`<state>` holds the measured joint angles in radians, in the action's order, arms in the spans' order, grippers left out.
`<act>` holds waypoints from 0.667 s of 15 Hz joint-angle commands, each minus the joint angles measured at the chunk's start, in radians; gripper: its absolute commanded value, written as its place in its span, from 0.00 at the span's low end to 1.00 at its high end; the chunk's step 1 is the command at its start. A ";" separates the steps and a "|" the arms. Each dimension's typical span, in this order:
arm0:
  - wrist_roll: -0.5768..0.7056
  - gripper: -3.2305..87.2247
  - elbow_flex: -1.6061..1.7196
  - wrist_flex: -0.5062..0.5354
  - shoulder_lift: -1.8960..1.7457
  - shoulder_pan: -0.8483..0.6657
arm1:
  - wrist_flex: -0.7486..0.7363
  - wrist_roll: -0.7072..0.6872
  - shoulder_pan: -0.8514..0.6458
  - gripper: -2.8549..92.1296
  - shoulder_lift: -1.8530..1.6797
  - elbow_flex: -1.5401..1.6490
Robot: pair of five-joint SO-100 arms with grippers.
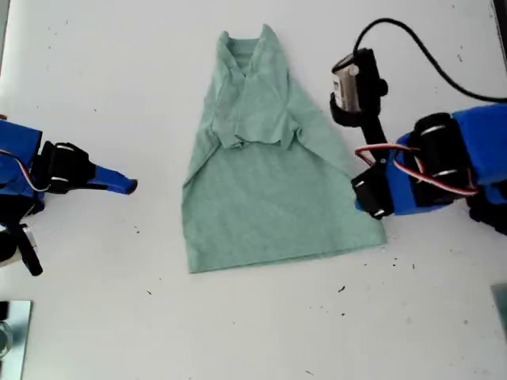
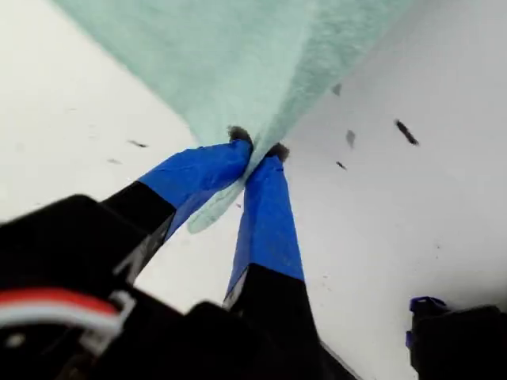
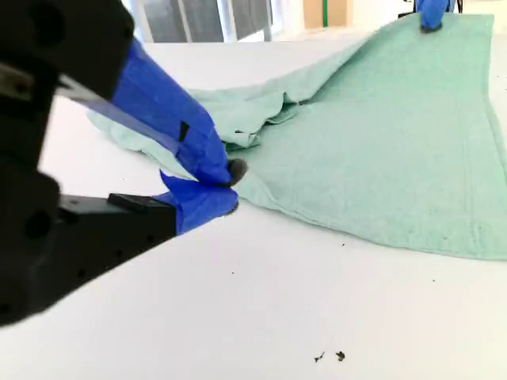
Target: Fold t shirt
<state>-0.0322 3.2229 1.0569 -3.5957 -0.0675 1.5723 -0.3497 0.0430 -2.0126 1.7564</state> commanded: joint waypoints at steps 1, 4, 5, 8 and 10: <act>0.002 0.03 0.006 -0.009 -0.006 0.029 | 0.020 -0.046 0.000 0.05 0.112 -0.241; 0.002 0.03 0.006 -0.009 -0.006 0.035 | -0.126 -0.107 -0.031 0.05 0.423 -0.457; -0.003 0.03 0.006 -0.009 -0.006 0.040 | -0.209 -0.100 -0.035 0.05 0.480 -0.445; -0.003 0.03 0.006 -0.009 -0.006 0.043 | -0.216 -0.075 -0.020 0.27 0.560 -0.456; -0.002 0.03 0.006 -0.009 -0.006 0.040 | -0.023 -0.092 0.011 0.36 0.518 -0.624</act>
<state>-0.0322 3.2229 1.0569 -3.5957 -0.0383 1.4281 -0.4372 0.0245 -1.4358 1.2809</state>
